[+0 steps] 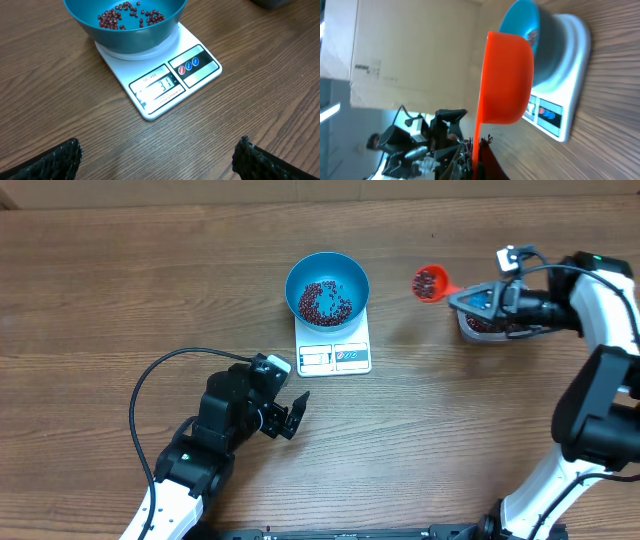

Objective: Scoop item into bowl and weigh 150g on scale
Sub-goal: 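Move the scoop over the blue bowl and pour beans in, then bring the empty scoop back to the bean container with right gripper, then scoop beans from the container with right gripper, then lift the filled red scoop out of the container with right gripper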

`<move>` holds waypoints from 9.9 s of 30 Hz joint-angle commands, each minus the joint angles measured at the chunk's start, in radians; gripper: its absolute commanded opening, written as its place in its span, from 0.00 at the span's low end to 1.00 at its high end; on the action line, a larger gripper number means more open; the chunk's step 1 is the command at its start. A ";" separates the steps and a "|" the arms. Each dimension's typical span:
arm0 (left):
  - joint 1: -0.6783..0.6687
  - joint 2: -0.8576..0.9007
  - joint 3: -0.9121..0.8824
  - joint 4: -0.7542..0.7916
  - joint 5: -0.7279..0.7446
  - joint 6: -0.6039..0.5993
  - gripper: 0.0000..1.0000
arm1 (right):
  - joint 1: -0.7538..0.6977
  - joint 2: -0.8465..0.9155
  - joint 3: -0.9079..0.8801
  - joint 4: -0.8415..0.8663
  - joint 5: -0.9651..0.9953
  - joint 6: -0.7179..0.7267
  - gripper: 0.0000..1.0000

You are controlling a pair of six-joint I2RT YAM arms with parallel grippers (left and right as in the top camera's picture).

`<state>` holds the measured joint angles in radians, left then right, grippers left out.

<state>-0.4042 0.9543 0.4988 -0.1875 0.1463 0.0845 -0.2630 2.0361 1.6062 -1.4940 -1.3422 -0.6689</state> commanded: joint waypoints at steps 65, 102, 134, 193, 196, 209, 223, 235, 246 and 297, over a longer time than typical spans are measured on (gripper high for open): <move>-0.004 0.001 -0.007 0.001 0.011 -0.002 1.00 | 0.801 -0.016 0.275 0.487 1.435 0.585 0.04; -0.004 0.001 -0.007 0.001 0.011 -0.002 1.00 | 0.619 -0.293 0.275 0.404 1.254 0.525 0.04; -0.004 0.001 -0.007 0.001 0.011 -0.002 1.00 | 0.077 -0.219 0.042 0.234 1.374 0.561 0.04; -0.004 0.001 -0.007 0.001 0.011 -0.002 1.00 | 0.000 -0.076 -0.069 0.408 0.982 0.375 0.04; -0.004 0.001 -0.007 0.001 0.011 -0.002 0.99 | -0.039 -0.076 -0.069 0.404 0.914 0.375 0.04; -0.004 0.001 -0.007 0.001 0.011 -0.002 0.99 | -0.095 -0.075 -0.120 0.442 0.820 0.388 0.04; -0.004 0.001 -0.007 0.001 0.011 -0.002 1.00 | -0.092 -0.070 -0.149 0.466 0.726 0.406 0.04; -0.004 0.001 -0.007 0.001 0.011 -0.002 1.00 | -0.093 -0.069 -0.149 0.459 0.637 0.432 0.04; -0.004 0.001 -0.007 0.001 0.011 -0.002 0.99 | -0.137 -0.059 -0.158 0.449 0.616 0.436 0.04; -0.004 0.001 -0.007 0.001 0.011 -0.002 1.00 | 0.024 -0.095 0.053 0.132 0.232 0.211 0.04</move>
<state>-0.4042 0.9543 0.4988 -0.1875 0.1463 0.0845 -0.2989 1.9713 1.6150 -1.3716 -1.0576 -0.4641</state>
